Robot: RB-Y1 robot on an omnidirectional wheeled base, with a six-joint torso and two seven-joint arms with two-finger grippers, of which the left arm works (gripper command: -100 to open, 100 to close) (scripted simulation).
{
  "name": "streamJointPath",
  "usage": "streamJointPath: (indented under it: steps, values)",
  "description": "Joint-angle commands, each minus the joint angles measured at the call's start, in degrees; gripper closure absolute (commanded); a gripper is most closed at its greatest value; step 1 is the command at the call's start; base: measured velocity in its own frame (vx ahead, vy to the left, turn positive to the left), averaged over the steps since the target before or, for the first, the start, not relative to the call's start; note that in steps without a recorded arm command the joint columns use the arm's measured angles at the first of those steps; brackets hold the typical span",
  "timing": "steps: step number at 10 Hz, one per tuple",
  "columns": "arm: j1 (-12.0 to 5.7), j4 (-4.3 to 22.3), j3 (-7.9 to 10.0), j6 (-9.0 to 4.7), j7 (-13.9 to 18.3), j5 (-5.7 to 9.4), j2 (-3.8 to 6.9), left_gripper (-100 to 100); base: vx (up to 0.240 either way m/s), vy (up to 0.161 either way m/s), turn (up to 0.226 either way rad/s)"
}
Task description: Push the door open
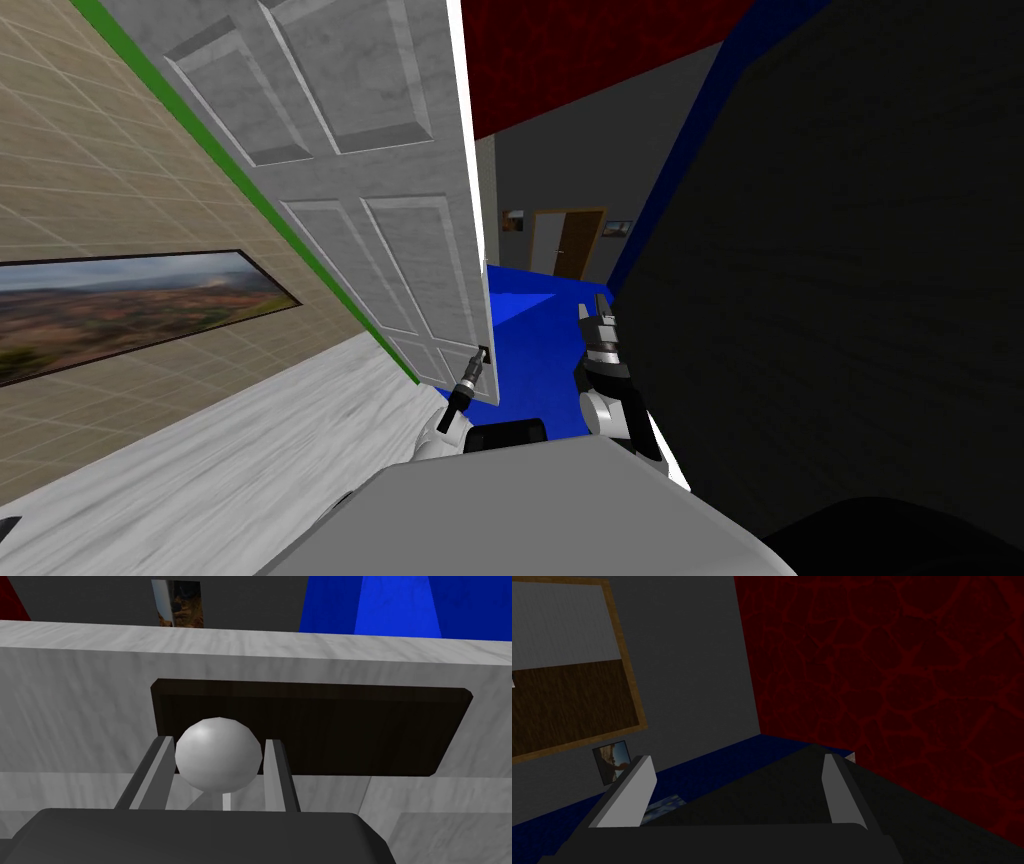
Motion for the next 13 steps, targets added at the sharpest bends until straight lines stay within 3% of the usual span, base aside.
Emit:
streamJointPath:
  steps: [1,13]
  values:
    - [-0.05,-0.1,0.04,-0.13,0.0,0.04,0.01,100,0.000,0.000,0.000]
    - [-1.15,1.6,9.57,0.07,-2.1,0.80,1.14,100,0.127,-0.065,-0.005]
